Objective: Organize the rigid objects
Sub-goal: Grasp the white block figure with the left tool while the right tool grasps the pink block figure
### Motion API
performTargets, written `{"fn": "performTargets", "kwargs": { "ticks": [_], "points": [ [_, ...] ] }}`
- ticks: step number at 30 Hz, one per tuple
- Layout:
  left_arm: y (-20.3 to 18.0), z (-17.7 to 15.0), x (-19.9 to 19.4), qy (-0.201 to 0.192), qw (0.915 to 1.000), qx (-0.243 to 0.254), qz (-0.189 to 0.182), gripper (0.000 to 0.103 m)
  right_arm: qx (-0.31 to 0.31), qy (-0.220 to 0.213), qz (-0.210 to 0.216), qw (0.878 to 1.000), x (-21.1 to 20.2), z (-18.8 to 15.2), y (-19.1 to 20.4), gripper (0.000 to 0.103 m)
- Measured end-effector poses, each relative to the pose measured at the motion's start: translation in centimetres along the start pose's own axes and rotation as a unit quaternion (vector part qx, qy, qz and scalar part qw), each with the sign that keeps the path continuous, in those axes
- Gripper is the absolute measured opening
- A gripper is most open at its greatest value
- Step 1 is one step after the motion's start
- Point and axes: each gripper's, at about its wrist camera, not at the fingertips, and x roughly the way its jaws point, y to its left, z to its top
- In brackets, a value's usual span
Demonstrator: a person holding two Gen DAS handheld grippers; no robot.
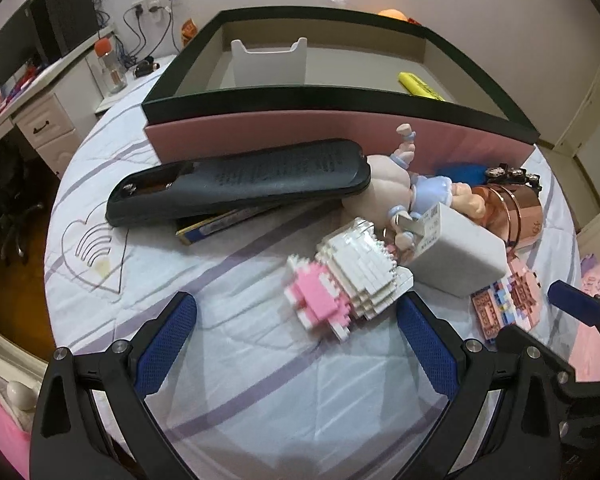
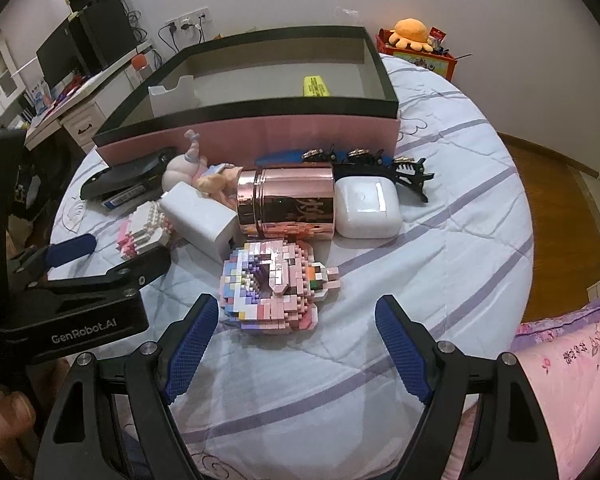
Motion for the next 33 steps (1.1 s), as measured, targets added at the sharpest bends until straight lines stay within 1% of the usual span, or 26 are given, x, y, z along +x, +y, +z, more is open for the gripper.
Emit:
{"fn": "performTargets", "kwargs": {
  "ticks": [5,8,13,15,16,17,22,23,25,29,33],
  "points": [
    [-0.4,0.9,0.9,-0.007,0.9999,0.008,0.002,0.101,-0.006,0.002,-0.004,1.000,1.0,0.2,0.4,0.082],
    [-0.5,1.1,1.2,-0.013,0.9998,0.014,0.000,0.101,-0.010,-0.005,-0.004,1.000,1.4,0.2,0.6,0.082],
    [-0.4,1.1,1.3,-0.026,0.9994,0.022,-0.008,0.101,-0.035,-0.013,-0.028,0.999,2.0,0.0,1.4,0.082],
    [-0.3,1.1,1.2,-0.028,0.9992,0.024,-0.012,0.101,-0.041,-0.018,-0.033,0.998,2.0,-0.1,1.6,0.076],
    [-0.3,1.1,1.2,-0.030,0.9992,0.024,-0.015,0.099,-0.042,-0.021,-0.033,0.998,1.9,-0.1,1.5,0.070],
    [-0.2,1.0,1.1,-0.031,0.9990,0.026,-0.017,0.096,-0.041,-0.022,-0.033,0.998,1.8,-0.1,1.5,0.068],
    [0.6,0.9,0.5,-0.037,0.9989,0.022,-0.020,0.082,-0.035,-0.022,-0.023,0.999,1.5,-0.4,1.1,0.067],
    [0.8,0.9,0.4,-0.037,0.9989,0.021,-0.022,0.081,-0.035,-0.023,-0.023,0.999,1.5,-0.4,1.1,0.067],
    [0.9,1.0,0.4,-0.035,0.9989,0.019,-0.023,0.081,-0.033,-0.022,-0.022,0.999,1.5,-0.2,1.0,0.067],
    [0.2,1.1,0.8,-0.037,0.9990,0.020,-0.016,0.090,-0.035,-0.023,-0.027,0.999,1.7,-0.1,1.1,0.068],
    [-0.2,1.1,0.9,-0.042,0.9989,0.019,-0.011,0.089,-0.033,-0.028,-0.031,0.999,1.6,-0.3,1.2,0.068]
  ]
}}
